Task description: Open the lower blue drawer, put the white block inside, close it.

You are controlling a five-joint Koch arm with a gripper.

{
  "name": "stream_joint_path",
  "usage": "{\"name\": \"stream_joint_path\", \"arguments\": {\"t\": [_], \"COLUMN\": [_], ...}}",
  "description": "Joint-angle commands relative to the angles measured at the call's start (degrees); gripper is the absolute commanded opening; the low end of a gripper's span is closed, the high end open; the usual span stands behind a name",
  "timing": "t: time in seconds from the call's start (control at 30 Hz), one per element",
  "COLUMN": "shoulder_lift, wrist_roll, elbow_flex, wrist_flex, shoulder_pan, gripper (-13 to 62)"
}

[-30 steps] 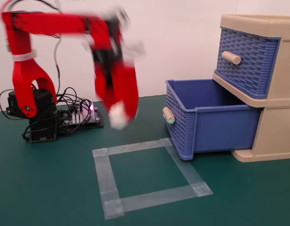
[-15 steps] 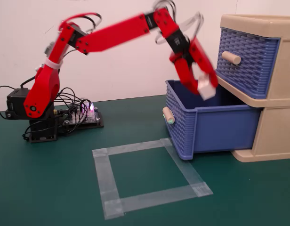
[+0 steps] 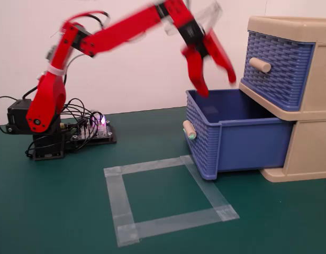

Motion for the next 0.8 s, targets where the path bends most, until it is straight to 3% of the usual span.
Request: {"name": "stream_joint_path", "arguments": {"t": [0.0, 0.13, 0.27, 0.4, 0.77], "shoulder_lift": [10.0, 13.3, 10.8, 4.0, -19.9], "wrist_roll": [1.3, -6.8, -25.3, -40.3, -38.6], "elbow_flex": [-0.7, 7.7, 19.2, 18.4, -5.1], "wrist_flex": [8.8, 25.6, 21.4, 14.5, -11.3], "shoulder_pan": [-0.7, -0.4, 2.2, 4.5, -1.8], "gripper": [33.9, 33.7, 33.7, 33.5, 33.7]}}
